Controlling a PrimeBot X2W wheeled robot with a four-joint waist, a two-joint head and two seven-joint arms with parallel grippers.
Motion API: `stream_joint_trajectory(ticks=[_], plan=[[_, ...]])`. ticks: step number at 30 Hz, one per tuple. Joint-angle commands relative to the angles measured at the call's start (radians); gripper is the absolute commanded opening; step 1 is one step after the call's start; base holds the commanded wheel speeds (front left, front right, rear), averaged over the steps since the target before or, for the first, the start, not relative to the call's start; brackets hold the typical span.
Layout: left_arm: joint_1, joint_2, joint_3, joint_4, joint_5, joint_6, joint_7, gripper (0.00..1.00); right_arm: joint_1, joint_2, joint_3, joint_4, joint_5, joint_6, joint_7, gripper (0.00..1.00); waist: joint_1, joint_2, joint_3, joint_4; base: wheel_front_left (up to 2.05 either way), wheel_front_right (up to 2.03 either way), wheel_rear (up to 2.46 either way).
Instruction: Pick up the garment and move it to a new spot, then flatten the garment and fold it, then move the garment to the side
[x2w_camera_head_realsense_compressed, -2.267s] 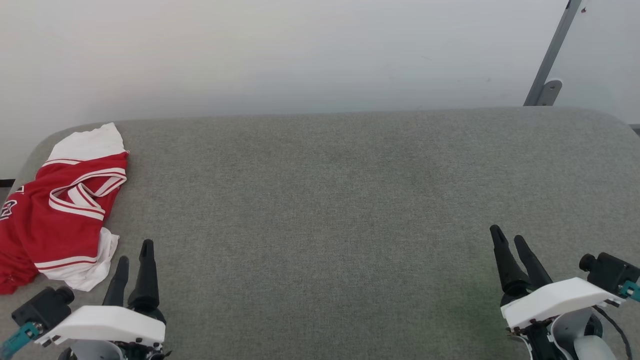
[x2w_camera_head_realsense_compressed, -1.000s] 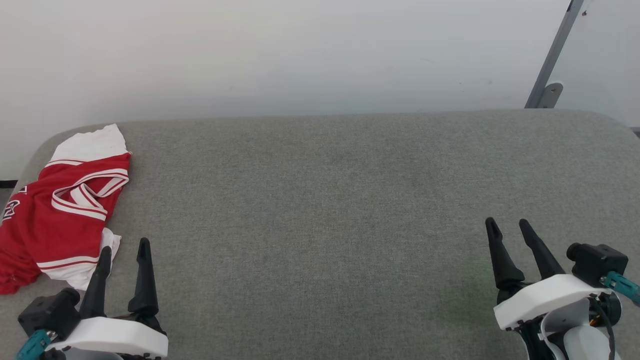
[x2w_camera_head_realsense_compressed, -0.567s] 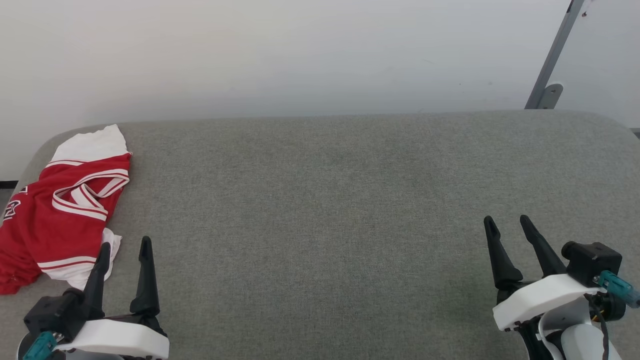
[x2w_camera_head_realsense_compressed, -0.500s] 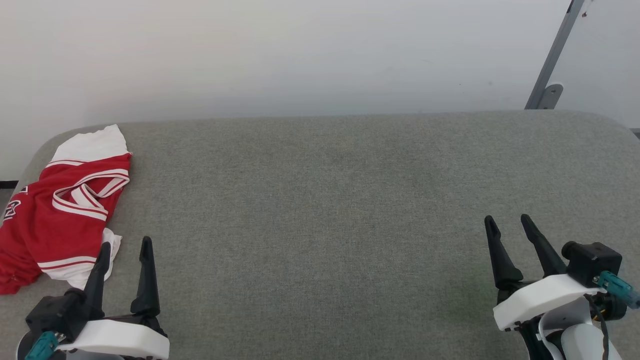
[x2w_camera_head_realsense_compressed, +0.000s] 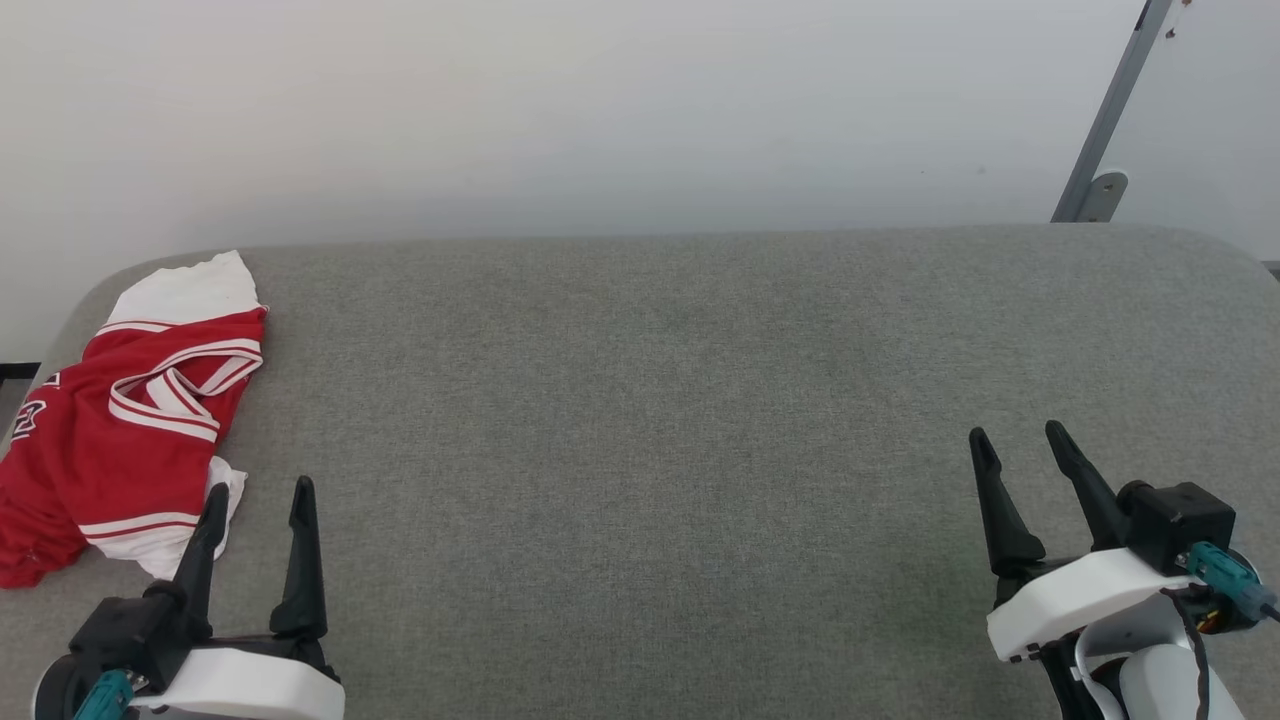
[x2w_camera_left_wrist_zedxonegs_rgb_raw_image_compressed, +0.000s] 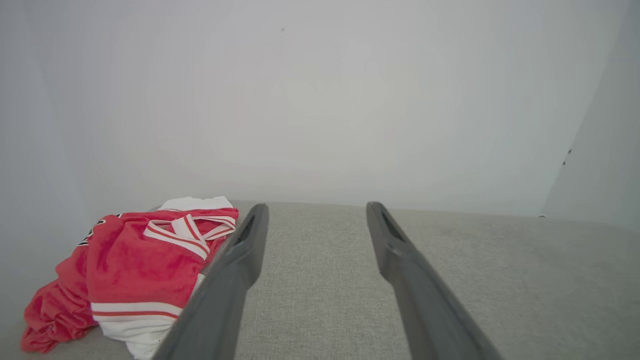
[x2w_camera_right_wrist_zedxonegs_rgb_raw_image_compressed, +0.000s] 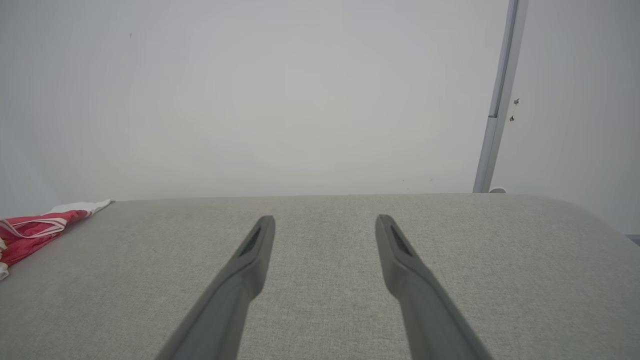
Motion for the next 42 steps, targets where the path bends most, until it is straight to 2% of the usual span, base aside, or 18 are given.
stream_joint_trajectory(ticks=[1,12,17,23,34,42], plan=[[0.008,-0.001,0.001,0.003,0.001,-0.008,-0.007,1.0,-0.009,0.0,0.002,-0.003,-0.006,0.0,-0.006,1.0,0.0,0.0,0.0,0.001,0.0,0.0,0.0],[0.002,-0.009,0.008,0.014,-0.012,-0.017,-0.007,1.0,-0.006,-0.002,0.014,-0.007,-0.006,0.0,-0.006,1.0,0.0,0.0,-0.005,0.015,0.0,0.0,0.0],[-0.002,-0.014,0.038,0.027,-0.042,0.001,-0.006,1.0,0.004,-0.008,0.04,-0.012,0.01,0.0,-0.004,1.0,0.0,0.0,-0.011,0.046,0.0,0.0,0.0],[-0.002,-0.009,0.07,0.032,-0.057,0.029,0.002,1.0,0.001,-0.02,0.089,-0.011,0.018,0.0,0.007,1.0,0.0,0.0,-0.024,0.119,0.0,0.0,0.0],[0.028,-0.006,0.096,0.026,-0.082,0.061,0.016,1.0,-0.018,-0.026,0.164,0.004,0.049,0.0,0.002,1.0,0.0,0.0,-0.051,0.295,0.0,0.0,0.0],[0.056,-0.005,0.107,0.01,-0.093,0.079,0.027,1.0,-0.03,-0.026,0.214,0.008,0.067,0.0,-0.003,1.0,0.0,0.0,-0.062,0.389,0.0,0.0,0.0]])
